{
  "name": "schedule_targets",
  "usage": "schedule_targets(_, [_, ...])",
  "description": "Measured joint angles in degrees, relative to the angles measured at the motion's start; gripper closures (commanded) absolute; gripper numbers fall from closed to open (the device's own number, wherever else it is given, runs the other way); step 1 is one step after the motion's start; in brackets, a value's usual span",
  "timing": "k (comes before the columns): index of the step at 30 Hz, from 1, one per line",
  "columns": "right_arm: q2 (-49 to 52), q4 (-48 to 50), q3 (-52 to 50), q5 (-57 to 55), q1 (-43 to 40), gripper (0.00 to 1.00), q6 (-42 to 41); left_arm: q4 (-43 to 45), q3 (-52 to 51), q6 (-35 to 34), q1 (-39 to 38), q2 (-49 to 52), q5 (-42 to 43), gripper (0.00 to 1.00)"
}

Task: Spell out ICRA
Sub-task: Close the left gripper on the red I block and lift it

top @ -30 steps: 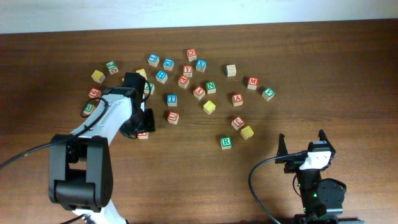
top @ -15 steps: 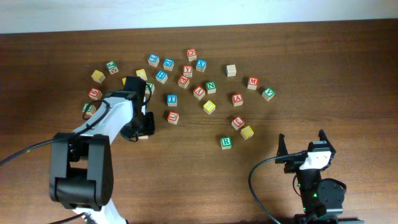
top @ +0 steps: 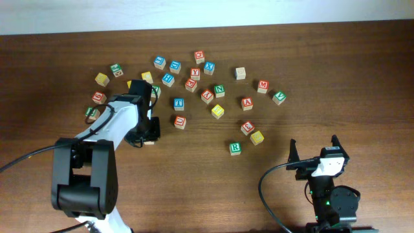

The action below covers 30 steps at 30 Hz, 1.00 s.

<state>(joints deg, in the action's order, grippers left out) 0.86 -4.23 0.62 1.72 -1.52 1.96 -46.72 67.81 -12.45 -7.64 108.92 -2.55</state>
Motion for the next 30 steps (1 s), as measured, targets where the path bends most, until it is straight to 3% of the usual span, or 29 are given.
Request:
schedule_targets(3, [0.0,0.0,0.0,0.0,0.0,0.02,0.0,0.7,0.0,0.0,0.0,0.0,-0.5,0.72])
schedule_targets(9, [0.0,0.0,0.0,0.0,0.0,0.02,0.0,1.5,0.0,0.0,0.0,0.0,-0.7,0.72])
schedule_targets(12, [0.0,0.0,0.0,0.0,0.0,0.02,0.0,1.1,0.0,0.1,0.0,0.0,-0.5,0.81])
schedule_targets(18, [0.0,0.0,0.0,0.0,0.0,0.02,0.0,0.0,0.2,0.5,0.1,0.0,1.0,0.80])
schedule_targets(25, [0.0,0.0,0.0,0.0,0.0,0.02,0.0,-13.6,8.7,0.4,0.1,0.3,5.2,0.82])
schedule_targets(30, [0.0,0.0,0.0,0.0,0.0,0.02,0.0,-19.8,14.3,0.4,-0.8,0.3,14.2,0.80])
